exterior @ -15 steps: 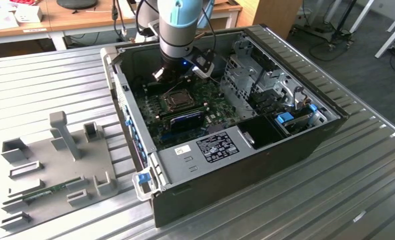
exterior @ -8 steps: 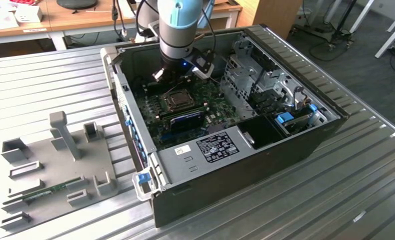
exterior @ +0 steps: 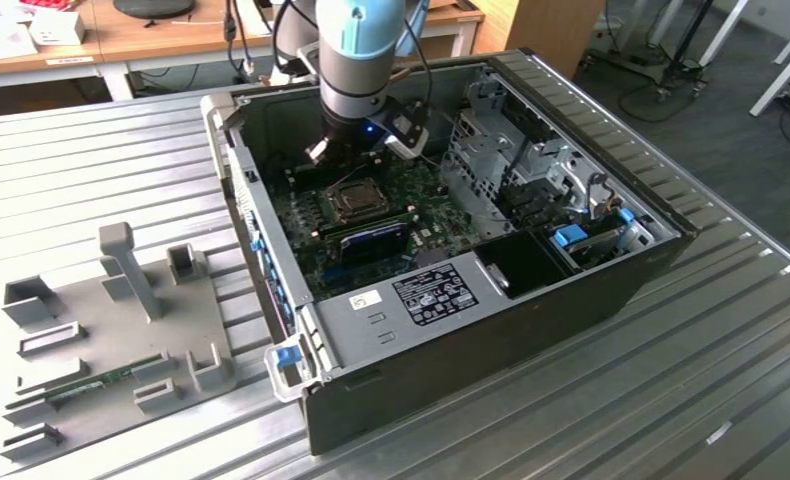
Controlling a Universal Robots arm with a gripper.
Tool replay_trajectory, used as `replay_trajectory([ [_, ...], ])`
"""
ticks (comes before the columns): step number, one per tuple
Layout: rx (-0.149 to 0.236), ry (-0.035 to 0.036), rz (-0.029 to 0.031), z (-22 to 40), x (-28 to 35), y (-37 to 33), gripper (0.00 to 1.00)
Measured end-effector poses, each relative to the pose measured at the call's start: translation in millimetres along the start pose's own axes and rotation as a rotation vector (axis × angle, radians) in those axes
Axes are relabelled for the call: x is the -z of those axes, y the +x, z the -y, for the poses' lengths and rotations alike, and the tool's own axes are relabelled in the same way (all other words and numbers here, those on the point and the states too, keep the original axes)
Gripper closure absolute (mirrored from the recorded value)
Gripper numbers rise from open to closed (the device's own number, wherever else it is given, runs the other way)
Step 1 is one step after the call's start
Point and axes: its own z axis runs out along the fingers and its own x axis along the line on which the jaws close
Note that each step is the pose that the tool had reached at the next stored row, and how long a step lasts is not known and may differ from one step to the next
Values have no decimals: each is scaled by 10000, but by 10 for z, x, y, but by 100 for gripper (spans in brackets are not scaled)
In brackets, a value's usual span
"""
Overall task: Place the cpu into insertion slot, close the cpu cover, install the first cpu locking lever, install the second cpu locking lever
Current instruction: 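Install the first cpu locking lever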
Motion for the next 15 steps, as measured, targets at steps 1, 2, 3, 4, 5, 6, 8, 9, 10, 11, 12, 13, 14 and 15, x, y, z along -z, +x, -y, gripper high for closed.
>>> replay_trajectory([
  [1,1,0,-1,1,-2,-3,90],
  [2,1,-1,-1,3,-4,-7,90],
  [3,0,-1,0,4,-6,-11,90],
  [4,0,-1,1,6,-8,-15,90],
  [5,0,-1,0,8,-10,-20,90],
  [6,0,-1,0,9,-11,-24,90],
  [8,0,-1,0,12,-14,-30,90],
  [9,0,-1,0,13,-15,-33,90],
  [10,0,-1,0,14,-17,-36,90],
  [11,0,-1,1,15,-19,-38,90],
  [12,-1,-1,1,16,-21,-40,90],
  [13,0,-1,1,17,-22,-41,90],
  [14,0,-1,1,18,-24,-43,90],
  [15,0,-1,0,19,-26,-44,90],
])
